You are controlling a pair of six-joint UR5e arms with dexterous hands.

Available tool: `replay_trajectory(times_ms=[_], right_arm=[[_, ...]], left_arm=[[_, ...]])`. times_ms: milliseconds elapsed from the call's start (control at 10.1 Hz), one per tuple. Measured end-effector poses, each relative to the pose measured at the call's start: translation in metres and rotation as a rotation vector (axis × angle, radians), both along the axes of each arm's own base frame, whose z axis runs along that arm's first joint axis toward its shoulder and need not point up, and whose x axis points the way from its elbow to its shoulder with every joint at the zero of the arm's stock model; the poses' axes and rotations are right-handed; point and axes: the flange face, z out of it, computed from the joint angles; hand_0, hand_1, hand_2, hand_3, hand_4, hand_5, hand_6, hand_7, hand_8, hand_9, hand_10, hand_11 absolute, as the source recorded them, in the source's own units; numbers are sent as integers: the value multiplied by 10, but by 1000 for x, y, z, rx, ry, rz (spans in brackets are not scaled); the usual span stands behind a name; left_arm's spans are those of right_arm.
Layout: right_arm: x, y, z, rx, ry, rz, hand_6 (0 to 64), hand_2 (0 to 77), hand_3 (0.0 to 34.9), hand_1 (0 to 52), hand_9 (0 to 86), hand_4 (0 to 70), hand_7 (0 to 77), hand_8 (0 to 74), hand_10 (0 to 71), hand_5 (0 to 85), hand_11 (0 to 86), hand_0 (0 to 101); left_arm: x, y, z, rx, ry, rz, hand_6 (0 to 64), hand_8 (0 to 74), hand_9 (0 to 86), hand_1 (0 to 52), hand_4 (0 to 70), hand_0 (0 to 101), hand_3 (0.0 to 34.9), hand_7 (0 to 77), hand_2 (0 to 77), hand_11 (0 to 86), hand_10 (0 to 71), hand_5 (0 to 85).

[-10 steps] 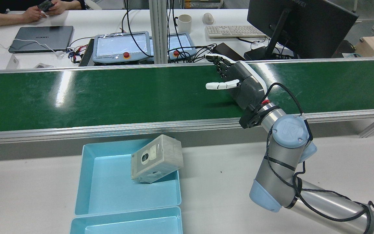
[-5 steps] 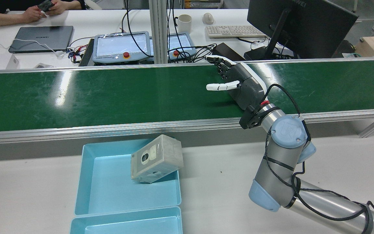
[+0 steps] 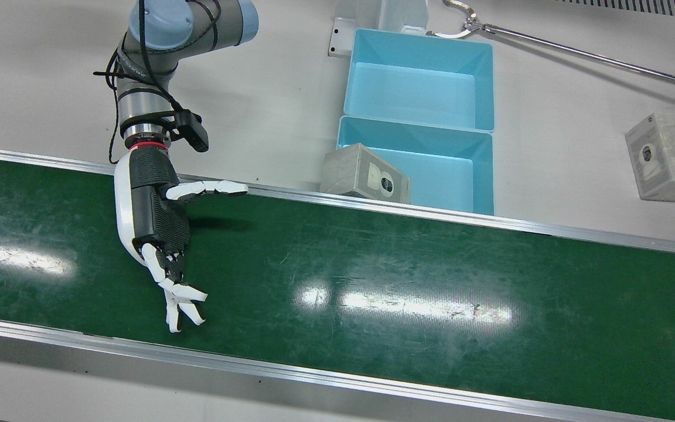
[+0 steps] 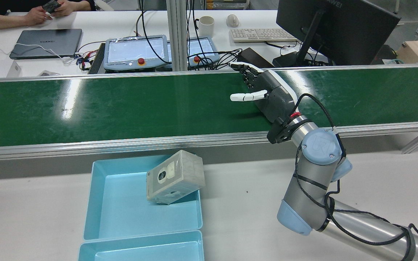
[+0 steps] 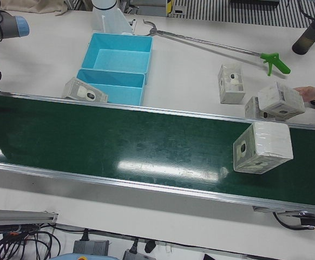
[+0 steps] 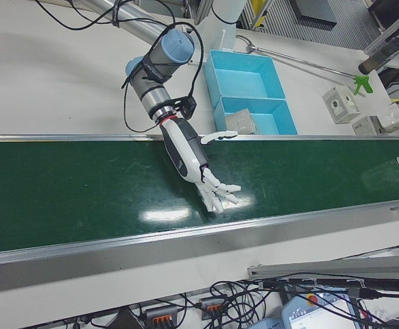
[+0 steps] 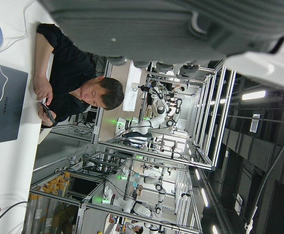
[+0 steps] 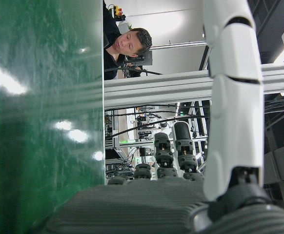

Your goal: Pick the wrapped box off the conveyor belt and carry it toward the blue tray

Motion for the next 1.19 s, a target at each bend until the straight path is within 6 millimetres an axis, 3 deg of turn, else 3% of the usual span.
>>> replay_trajectory(times_ms=[1093,1192], right_arm=[[0,0,-1,-1,-9,-2,71,131,1,158,44,136,71,16,0,267,5,490],[2,-1,-1,-2,-13,0,71,131,1,158,44,104,71,16,0,251,5,490]], left_arm=[[0,0,0,0,0,0,5,5,0,0,0,0,0,5,11,5,5,11],[0,0,0,0,0,0,5,5,0,0,0,0,0,5,11,5,5,11]])
